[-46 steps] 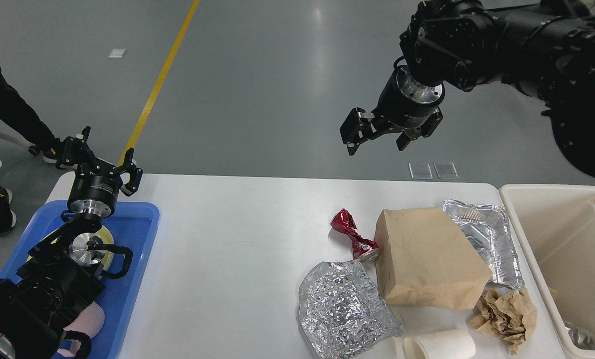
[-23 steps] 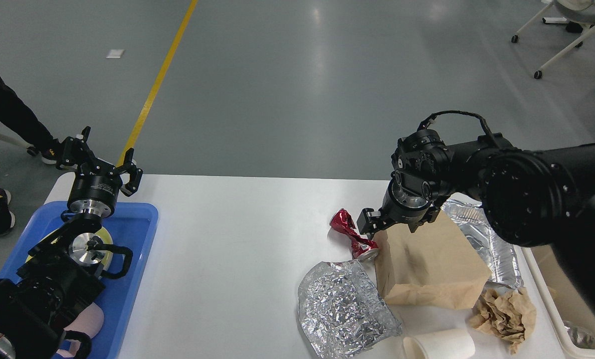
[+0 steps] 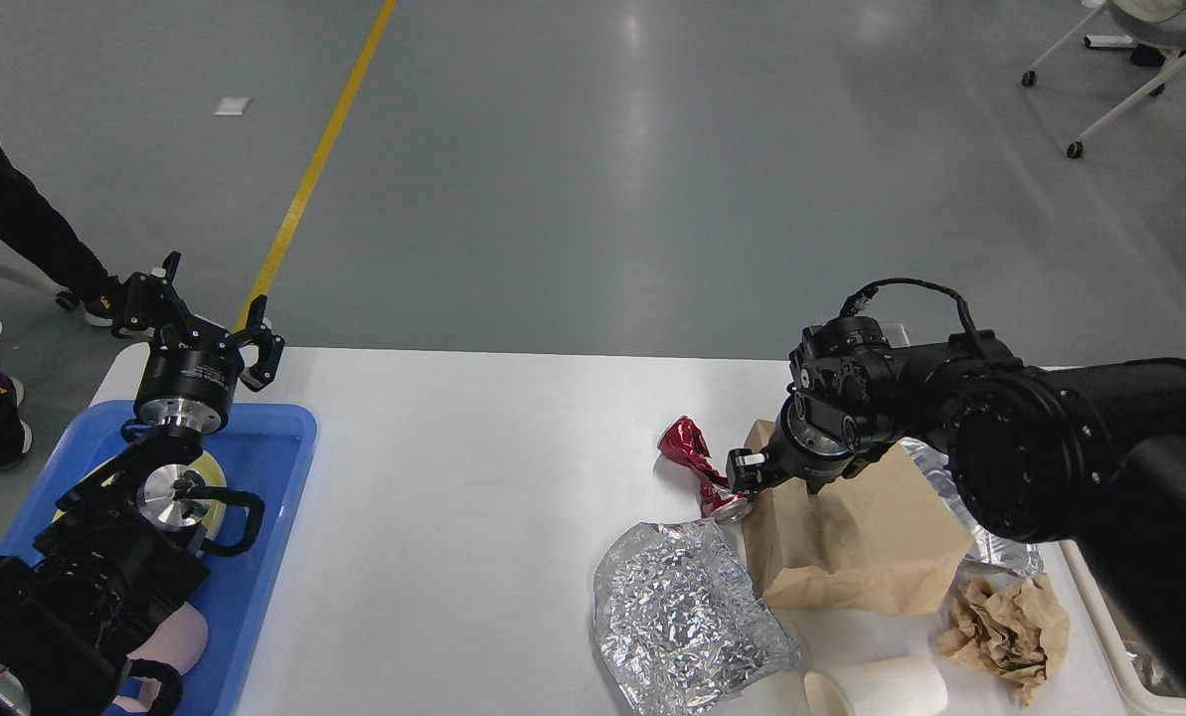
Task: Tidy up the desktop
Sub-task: 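Grasp the brown paper bag with the right gripper and lift it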
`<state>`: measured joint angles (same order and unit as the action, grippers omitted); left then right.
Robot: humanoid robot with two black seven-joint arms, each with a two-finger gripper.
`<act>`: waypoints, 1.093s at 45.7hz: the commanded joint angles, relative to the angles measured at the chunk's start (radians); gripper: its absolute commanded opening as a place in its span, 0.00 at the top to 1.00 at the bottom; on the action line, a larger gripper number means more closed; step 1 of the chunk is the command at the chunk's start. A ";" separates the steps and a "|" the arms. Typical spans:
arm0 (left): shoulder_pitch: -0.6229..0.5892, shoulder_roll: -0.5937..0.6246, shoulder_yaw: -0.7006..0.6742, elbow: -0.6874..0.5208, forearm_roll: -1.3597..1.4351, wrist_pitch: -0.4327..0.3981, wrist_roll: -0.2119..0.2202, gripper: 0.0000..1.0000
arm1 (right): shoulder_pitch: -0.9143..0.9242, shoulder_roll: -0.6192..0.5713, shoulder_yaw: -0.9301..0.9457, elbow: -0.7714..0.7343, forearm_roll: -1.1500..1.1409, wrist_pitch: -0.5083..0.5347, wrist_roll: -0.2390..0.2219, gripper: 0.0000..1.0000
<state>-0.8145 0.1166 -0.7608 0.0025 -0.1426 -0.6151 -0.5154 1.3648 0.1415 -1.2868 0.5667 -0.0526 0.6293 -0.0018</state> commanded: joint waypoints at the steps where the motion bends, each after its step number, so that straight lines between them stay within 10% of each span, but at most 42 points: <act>1: 0.000 0.000 0.000 -0.001 0.000 0.000 0.000 0.04 | 0.002 -0.005 -0.014 0.006 -0.003 0.000 -0.007 1.00; 25: 0.000 0.000 0.000 0.001 0.000 0.000 0.000 0.04 | 0.158 -0.065 0.027 0.056 0.005 0.007 -0.010 1.00; 50: 0.000 0.000 0.000 0.001 0.000 0.000 0.000 0.04 | 0.632 -0.420 0.193 0.240 0.010 0.072 -0.004 1.00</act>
<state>-0.8145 0.1165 -0.7607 0.0030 -0.1427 -0.6151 -0.5154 1.9093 -0.1910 -1.1110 0.8112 -0.0460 0.6938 -0.0081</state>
